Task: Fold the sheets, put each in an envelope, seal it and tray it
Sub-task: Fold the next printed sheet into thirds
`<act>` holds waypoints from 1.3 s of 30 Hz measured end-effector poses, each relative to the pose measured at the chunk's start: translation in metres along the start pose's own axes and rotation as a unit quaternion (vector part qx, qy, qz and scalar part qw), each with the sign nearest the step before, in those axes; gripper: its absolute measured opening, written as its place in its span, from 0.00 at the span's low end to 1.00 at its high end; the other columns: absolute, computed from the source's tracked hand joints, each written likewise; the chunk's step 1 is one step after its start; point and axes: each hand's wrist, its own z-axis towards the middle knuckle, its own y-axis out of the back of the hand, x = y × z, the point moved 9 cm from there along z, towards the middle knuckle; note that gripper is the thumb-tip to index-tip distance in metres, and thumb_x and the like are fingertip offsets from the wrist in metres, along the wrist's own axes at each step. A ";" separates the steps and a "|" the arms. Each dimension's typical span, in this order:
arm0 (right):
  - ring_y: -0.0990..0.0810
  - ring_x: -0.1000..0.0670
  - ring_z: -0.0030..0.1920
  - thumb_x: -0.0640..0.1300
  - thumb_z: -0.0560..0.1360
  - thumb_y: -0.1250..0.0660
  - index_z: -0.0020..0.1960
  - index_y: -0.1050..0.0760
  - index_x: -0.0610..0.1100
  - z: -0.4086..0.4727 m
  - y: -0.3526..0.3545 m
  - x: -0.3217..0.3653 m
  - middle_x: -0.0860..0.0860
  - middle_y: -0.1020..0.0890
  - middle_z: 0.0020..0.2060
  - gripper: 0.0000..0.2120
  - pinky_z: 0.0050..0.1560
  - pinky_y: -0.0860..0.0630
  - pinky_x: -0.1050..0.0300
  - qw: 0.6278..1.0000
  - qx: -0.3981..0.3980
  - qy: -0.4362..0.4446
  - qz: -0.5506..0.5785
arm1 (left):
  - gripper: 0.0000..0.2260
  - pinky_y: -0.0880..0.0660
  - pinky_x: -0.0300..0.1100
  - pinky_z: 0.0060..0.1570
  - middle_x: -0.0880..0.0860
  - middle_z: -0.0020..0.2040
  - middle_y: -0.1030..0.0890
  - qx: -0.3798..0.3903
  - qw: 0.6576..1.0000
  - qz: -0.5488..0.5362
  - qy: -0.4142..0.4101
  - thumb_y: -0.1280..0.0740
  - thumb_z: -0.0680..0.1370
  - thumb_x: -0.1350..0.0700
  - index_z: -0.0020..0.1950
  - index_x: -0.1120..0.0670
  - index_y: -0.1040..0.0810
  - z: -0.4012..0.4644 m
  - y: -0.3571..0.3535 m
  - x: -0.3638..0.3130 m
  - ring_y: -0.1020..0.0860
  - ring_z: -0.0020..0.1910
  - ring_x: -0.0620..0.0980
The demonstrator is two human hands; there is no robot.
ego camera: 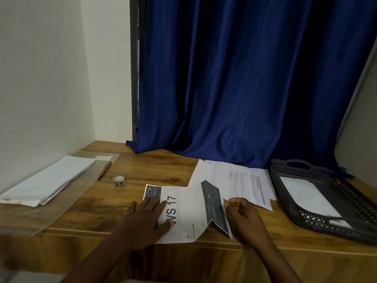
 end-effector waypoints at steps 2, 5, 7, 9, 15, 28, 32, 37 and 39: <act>0.20 0.56 0.49 0.53 0.79 0.31 0.57 0.25 0.54 0.000 -0.007 0.006 0.57 0.19 0.49 0.09 0.42 0.22 0.60 0.997 0.023 -0.011 0.067 | 0.52 0.59 0.61 0.77 0.49 0.83 0.55 0.003 1.000 -0.002 0.004 0.68 0.61 0.22 0.83 0.44 0.54 0.000 0.000 0.000 0.58 0.82 0.52; 0.20 0.53 0.51 0.50 0.80 0.31 0.60 0.26 0.55 -0.001 -0.013 0.010 0.57 0.21 0.51 0.10 0.44 0.21 0.58 0.986 0.030 -0.042 0.159 | 0.54 0.61 0.62 0.77 0.49 0.83 0.55 0.014 1.000 -0.002 0.004 0.67 0.62 0.20 0.83 0.45 0.53 0.001 0.004 -0.004 0.59 0.82 0.54; 0.17 0.47 0.54 0.52 0.78 0.30 0.61 0.24 0.56 0.001 -0.015 0.005 0.52 0.19 0.56 0.12 0.55 0.18 0.44 0.973 0.022 -0.079 0.216 | 0.52 0.63 0.63 0.76 0.50 0.83 0.56 0.014 1.000 0.020 0.004 0.64 0.64 0.20 0.83 0.46 0.51 0.003 0.008 -0.007 0.61 0.81 0.56; 0.16 0.45 0.56 0.56 0.77 0.30 0.61 0.22 0.57 0.004 -0.019 0.000 0.51 0.17 0.59 0.13 0.60 0.20 0.40 0.960 0.020 -0.097 0.260 | 0.48 0.65 0.64 0.75 0.52 0.83 0.56 -0.001 0.998 0.057 0.004 0.60 0.65 0.25 0.82 0.46 0.49 0.007 0.015 -0.010 0.62 0.81 0.58; 0.16 0.46 0.56 0.54 0.78 0.30 0.57 0.20 0.56 0.007 -0.043 -0.002 0.51 0.15 0.56 0.09 0.55 0.17 0.42 0.958 0.040 -0.100 0.265 | 0.34 0.63 0.63 0.77 0.49 0.83 0.53 -0.023 0.998 0.035 -0.039 0.57 0.78 0.27 0.81 0.40 0.48 0.024 0.020 -0.033 0.60 0.82 0.56; 0.22 0.50 0.56 0.79 0.71 0.48 0.57 0.22 0.50 0.028 -0.006 0.009 0.49 0.20 0.57 0.37 0.55 0.22 0.52 0.917 -0.017 -0.009 -0.398 | 0.49 0.61 0.58 0.78 0.46 0.83 0.52 -0.072 0.996 -0.018 -0.050 0.75 0.62 0.25 0.81 0.37 0.50 0.030 0.004 -0.039 0.56 0.82 0.53; 0.27 0.45 0.63 0.77 0.70 0.40 0.62 0.25 0.48 0.030 -0.010 0.010 0.46 0.25 0.63 0.37 0.60 0.26 0.48 0.893 -0.001 -0.054 -0.447 | 0.51 0.61 0.59 0.79 0.46 0.83 0.52 -0.072 0.996 -0.020 -0.050 0.76 0.60 0.24 0.81 0.37 0.50 0.030 0.004 -0.038 0.56 0.82 0.53; 0.22 0.47 0.57 0.71 0.69 0.31 0.62 0.31 0.49 0.033 -0.012 0.016 0.48 0.23 0.58 0.33 0.56 0.21 0.49 0.928 -0.009 -0.042 -0.370 | 0.48 0.62 0.57 0.77 0.47 0.83 0.53 -0.074 0.996 -0.023 -0.054 0.74 0.62 0.26 0.81 0.38 0.50 0.027 0.005 -0.039 0.56 0.82 0.53; 0.20 0.51 0.49 0.66 0.71 0.29 0.60 0.34 0.51 0.034 -0.007 0.018 0.52 0.22 0.52 0.28 0.47 0.20 0.53 0.949 -0.013 -0.033 -0.314 | 0.48 0.62 0.57 0.77 0.47 0.83 0.52 -0.074 0.995 -0.024 -0.056 0.73 0.63 0.27 0.81 0.38 0.49 0.026 0.005 -0.039 0.56 0.82 0.53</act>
